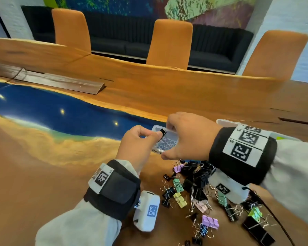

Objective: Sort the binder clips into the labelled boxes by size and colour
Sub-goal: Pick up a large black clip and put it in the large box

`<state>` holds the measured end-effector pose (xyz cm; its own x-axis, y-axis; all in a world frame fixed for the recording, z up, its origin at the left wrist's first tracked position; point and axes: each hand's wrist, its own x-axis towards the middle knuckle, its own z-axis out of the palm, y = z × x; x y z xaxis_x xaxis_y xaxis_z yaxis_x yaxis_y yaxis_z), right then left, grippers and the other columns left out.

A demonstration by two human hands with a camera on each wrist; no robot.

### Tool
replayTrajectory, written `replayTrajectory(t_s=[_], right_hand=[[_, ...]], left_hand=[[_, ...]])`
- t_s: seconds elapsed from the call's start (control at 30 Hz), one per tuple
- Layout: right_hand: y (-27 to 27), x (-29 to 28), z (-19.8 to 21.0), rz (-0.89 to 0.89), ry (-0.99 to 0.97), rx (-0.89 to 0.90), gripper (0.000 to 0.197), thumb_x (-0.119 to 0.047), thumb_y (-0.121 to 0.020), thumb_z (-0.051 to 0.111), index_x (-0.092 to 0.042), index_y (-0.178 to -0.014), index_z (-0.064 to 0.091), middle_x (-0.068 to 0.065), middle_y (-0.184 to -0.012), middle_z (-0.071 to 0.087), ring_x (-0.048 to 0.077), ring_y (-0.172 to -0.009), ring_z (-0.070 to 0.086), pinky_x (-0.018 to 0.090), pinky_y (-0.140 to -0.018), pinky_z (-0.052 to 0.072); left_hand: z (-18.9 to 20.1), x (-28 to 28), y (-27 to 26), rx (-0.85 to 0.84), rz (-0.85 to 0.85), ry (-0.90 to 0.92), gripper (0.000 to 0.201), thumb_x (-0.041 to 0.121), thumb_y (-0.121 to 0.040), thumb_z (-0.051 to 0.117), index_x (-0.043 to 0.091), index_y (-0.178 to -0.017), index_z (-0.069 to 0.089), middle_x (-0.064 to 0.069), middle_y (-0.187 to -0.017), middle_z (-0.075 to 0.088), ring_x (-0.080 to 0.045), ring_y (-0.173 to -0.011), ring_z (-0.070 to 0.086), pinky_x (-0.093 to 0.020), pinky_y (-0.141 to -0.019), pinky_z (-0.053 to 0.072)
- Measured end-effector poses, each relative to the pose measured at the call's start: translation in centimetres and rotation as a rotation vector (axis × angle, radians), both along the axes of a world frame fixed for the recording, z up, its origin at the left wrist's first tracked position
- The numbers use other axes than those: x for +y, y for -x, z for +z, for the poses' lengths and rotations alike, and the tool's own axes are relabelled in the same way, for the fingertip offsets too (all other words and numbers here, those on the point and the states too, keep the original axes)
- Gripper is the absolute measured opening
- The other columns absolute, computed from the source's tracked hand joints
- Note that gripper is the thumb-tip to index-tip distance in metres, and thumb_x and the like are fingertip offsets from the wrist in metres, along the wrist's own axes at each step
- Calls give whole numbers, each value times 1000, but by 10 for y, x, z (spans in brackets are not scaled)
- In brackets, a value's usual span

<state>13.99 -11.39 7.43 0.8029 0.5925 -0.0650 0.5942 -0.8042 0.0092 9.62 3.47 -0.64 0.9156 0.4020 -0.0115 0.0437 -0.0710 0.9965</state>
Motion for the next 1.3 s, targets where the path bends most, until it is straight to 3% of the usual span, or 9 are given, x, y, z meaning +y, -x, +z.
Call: replayTrajectory(t_s=[0.17, 0.3, 0.4, 0.53, 0.8, 1.0, 1.1, 1.2, 1.3], right_hand=[[-3, -14, 4, -37, -54, 38, 63, -67, -64, 74, -24, -104, 51, -6, -98, 54, 18, -87, 56, 41, -79, 55], [-12, -37, 15, -70, -74, 80, 67, -52, -69, 79, -25, -123, 51, -5, -114, 54, 18, -99, 56, 40, -89, 53], [-20, -68, 31, -122, -10, 93, 73, -39, -71, 82, -27, -133, 46, -5, -118, 52, 17, -100, 57, 39, -92, 53], [-24, -134, 44, -249, 61, 112, 65, -27, -68, 84, -33, -123, 49, -8, -112, 55, 11, -92, 58, 33, -83, 54], [11, -260, 18, -478, 226, 263, 69, -39, -61, 90, -43, -119, 52, -19, -117, 57, 8, -99, 60, 30, -88, 53], [25, -286, -24, -509, 186, 291, 71, -36, -68, 87, -36, -131, 53, -15, -128, 58, 5, -111, 56, 25, -98, 47], [29, -290, -36, -508, 168, 272, 74, -35, -69, 87, -37, -133, 51, -14, -132, 56, 6, -112, 54, 21, -94, 42], [36, -285, -32, -505, 116, 220, 82, -48, -67, 86, -38, -139, 47, -10, -142, 50, 12, -124, 51, 29, -103, 43], [53, -259, -14, -449, -204, 117, 77, -63, -69, 74, -38, -138, 49, -12, -137, 52, 8, -117, 50, 30, -98, 44]], left_hand=[[1, -3, 2, 18, 13, 60, 31, 42, -81, 80, 18, -89, 61, 1, -99, 62, -16, -93, 58, -34, -73, 41], [-1, 0, 7, 30, -11, 284, 18, 30, -90, 73, 21, -83, 60, 9, -90, 63, -13, -90, 54, -33, -81, 42], [-6, 4, 11, 52, -78, 309, 10, 26, -92, 71, 22, -85, 65, 7, -84, 61, -16, -89, 53, -32, -77, 44], [-4, 3, 18, 69, -215, 289, 6, 23, -93, 68, 20, -88, 67, 4, -81, 61, -17, -89, 55, -31, -72, 45], [9, -12, 30, 41, -369, 273, 32, 29, -76, 82, 12, -98, 67, -5, -93, 62, -20, -91, 57, -33, -74, 43], [13, -29, 38, 90, -427, 248, 36, 32, -74, 71, 9, -102, 68, -3, -98, 67, -19, -92, 59, -33, -73, 45], [18, -35, 45, 109, -447, 229, 33, 31, -75, 69, 10, -100, 68, -4, -96, 66, -18, -89, 59, -30, -72, 45], [21, -34, 54, 128, -503, 79, 10, 19, -81, 79, 14, -86, 71, -7, -88, 67, -20, -83, 57, -31, -70, 46], [21, -32, 68, 129, -664, -423, 8, 22, -84, 79, 23, -80, 72, 2, -80, 72, -10, -71, 61, -23, -69, 49]])
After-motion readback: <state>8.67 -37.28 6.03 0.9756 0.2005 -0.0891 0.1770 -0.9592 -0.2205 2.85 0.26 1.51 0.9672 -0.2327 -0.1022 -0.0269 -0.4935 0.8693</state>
